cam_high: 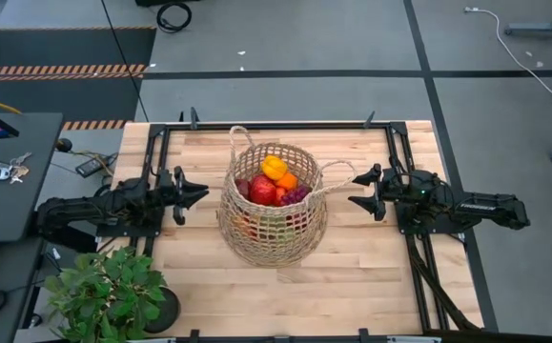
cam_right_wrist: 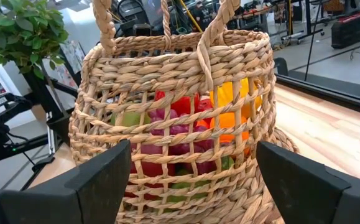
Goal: Build produce basket
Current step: Return to Home Position
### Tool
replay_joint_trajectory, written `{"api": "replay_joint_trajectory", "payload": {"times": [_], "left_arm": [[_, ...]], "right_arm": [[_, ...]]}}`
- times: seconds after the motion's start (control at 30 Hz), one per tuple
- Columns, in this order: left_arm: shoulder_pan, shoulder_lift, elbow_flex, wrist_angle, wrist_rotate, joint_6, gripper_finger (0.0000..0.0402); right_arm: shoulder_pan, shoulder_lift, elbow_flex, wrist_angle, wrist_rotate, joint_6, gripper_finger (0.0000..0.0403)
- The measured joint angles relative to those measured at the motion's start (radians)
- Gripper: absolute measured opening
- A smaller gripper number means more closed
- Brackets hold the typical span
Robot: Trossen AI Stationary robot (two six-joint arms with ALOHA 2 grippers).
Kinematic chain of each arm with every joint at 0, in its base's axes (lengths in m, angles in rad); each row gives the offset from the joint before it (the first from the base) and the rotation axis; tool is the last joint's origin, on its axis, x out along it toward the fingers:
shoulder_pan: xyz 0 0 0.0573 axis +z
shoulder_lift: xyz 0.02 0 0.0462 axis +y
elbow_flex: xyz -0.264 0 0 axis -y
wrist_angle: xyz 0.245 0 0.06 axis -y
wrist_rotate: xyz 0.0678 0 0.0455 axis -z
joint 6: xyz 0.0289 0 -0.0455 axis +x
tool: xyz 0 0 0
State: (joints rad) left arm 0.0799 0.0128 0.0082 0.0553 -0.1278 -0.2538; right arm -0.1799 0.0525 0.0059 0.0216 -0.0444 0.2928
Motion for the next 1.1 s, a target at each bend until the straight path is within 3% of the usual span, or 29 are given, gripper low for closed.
{"api": "replay_joint_trajectory", "payload": {"times": [1.1], "left_arm": [[0.0, 0.0, 0.0, 0.007, 0.001, -0.004, 0.0091]], "right_arm": [[0.0, 0.0, 0.0, 0.0, 0.0, 0.0, 0.0348]]}}
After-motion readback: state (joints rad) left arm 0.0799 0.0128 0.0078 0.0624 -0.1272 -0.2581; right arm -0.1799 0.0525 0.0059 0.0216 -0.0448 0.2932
